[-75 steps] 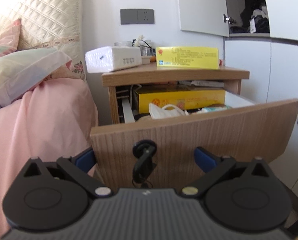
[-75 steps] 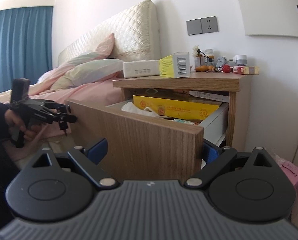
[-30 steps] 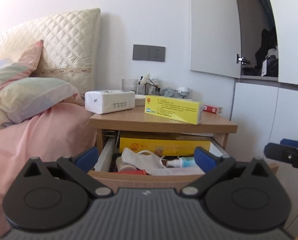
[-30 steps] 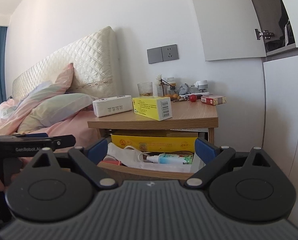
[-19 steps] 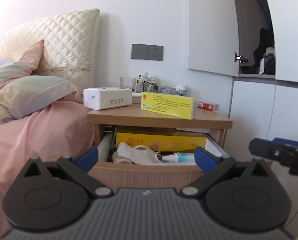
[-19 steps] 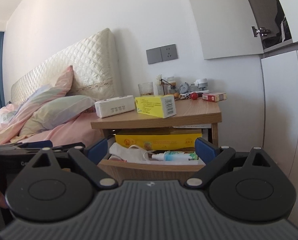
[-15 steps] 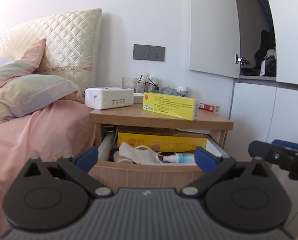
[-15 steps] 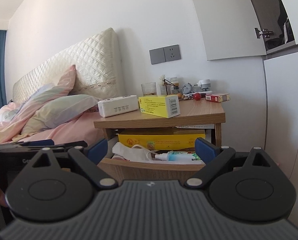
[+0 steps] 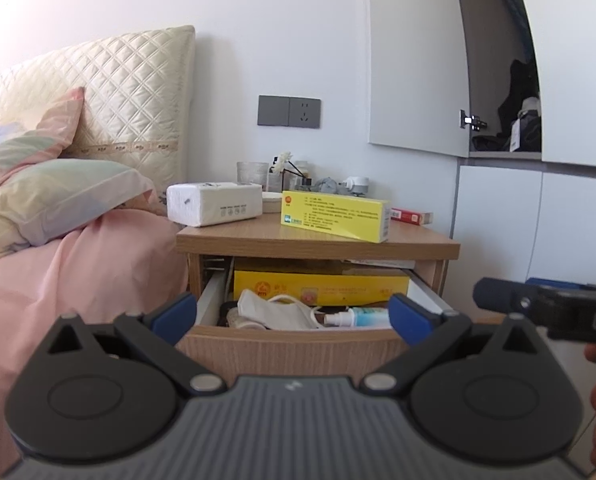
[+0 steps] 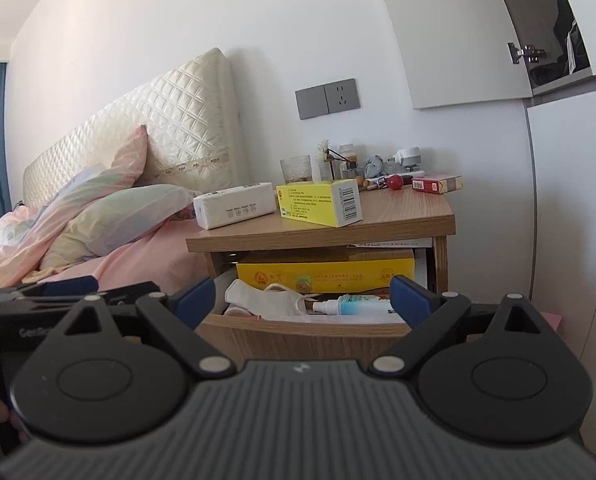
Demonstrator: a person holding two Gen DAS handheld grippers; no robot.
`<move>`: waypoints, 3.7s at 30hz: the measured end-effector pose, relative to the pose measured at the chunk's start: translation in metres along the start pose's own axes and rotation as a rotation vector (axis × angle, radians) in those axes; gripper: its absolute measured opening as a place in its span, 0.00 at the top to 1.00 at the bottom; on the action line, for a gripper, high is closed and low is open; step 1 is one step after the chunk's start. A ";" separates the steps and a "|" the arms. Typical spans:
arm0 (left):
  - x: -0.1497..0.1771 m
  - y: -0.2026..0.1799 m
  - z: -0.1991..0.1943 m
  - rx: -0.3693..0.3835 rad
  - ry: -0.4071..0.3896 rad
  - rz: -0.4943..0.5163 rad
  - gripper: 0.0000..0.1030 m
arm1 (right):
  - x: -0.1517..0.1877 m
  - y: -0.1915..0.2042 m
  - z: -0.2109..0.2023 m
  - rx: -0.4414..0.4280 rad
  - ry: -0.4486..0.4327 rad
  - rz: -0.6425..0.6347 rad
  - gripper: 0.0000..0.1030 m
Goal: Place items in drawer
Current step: 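Release the key and move the right tool toward the yellow medicine box, then close the right tool on the yellow medicine box, then lift the yellow box with the right tool and carry it over the drawer, then lower the yellow box into the drawer and open the right tool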
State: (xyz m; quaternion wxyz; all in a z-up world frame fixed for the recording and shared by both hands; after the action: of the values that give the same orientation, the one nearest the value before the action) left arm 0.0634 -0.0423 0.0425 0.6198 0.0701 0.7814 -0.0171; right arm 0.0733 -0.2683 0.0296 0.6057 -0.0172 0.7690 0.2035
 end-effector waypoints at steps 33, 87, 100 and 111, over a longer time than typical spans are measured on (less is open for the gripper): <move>-0.002 0.029 -0.008 0.031 0.011 -0.078 0.00 | -0.139 0.011 0.294 -0.046 0.476 -0.256 0.31; -0.002 0.024 -0.013 0.047 -0.009 -0.060 0.00 | -0.018 0.030 0.256 -0.222 0.828 -0.501 0.59; -0.001 0.024 -0.013 0.043 -0.013 -0.060 0.00 | -0.019 0.025 0.255 -0.228 0.832 -0.427 0.56; -0.001 0.024 -0.016 0.033 -0.017 -0.050 0.00 | -0.063 0.021 0.206 -0.151 0.680 -0.323 0.18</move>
State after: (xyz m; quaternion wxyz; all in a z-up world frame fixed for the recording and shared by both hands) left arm 0.0517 -0.0170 0.0481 0.6247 0.0605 0.7772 -0.0459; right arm 0.2746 -0.1945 0.0568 0.3375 -0.2490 0.8963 0.1443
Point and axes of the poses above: each gripper's, at about its wrist camera, not at the fingertips, and z roughly the way its jaws point, y to its left, x to its underside, the point moved 2 cm from there along z, roughly the way its jaws point, and after that the axes turned 5 degrees about z, right-handed, at the moved point
